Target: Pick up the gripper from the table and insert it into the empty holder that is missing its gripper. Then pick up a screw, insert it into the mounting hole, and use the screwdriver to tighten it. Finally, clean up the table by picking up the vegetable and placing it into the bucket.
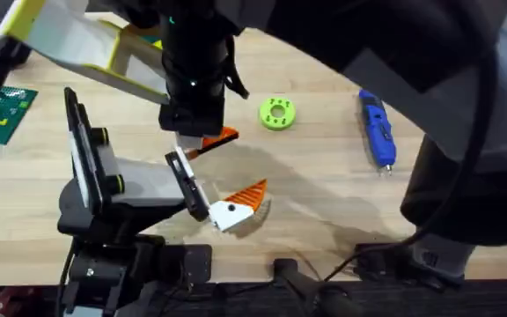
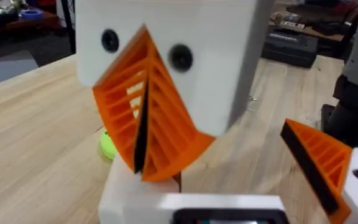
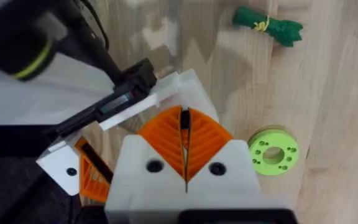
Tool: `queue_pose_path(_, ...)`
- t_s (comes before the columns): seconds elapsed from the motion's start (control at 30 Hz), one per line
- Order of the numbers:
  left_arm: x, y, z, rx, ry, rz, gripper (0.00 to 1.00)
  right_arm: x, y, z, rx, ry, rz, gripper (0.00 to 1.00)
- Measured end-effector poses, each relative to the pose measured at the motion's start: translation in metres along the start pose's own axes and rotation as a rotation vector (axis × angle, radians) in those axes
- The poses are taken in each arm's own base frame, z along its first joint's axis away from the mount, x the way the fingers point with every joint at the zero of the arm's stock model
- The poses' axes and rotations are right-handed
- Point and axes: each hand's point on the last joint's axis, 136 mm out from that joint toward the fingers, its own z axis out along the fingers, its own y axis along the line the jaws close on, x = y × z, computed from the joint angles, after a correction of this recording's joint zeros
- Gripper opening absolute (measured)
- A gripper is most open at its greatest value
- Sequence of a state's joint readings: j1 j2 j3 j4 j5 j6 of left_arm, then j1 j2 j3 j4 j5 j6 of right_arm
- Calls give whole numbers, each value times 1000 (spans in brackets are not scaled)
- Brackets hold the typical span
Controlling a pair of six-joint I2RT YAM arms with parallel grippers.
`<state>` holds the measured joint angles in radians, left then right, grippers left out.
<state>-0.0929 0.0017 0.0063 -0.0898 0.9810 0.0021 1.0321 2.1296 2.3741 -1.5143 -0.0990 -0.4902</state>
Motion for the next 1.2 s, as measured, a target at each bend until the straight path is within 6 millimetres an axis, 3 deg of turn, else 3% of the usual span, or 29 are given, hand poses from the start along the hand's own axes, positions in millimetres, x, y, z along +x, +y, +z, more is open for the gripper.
queue_pose_path(0.27,0,0,0,0,0,0,986,0,0,0,-1,0,-12,39)
queue_pose_path(0.3,0,0,0,-1,0,0,986,0,0,0,-4,0,-12,136)
queue_pose_path(0.47,0,0,0,0,0,1,986,3,0,0,-4,8,-17,888)
queue_pose_path(0.5,0,0,0,0,0,1,986,4,-2,-1,-1,9,-18,960)
queue_pose_path(0.8,0,0,0,2,0,3,986,1,-2,-14,9,-20,-18,994)
queue_pose_path(0.97,0,0,0,2,0,2,985,1,-1,-52,44,-97,-16,994)
queue_pose_path(1.2,0,0,0,2,0,3,986,26,-20,-100,106,-168,56,994)
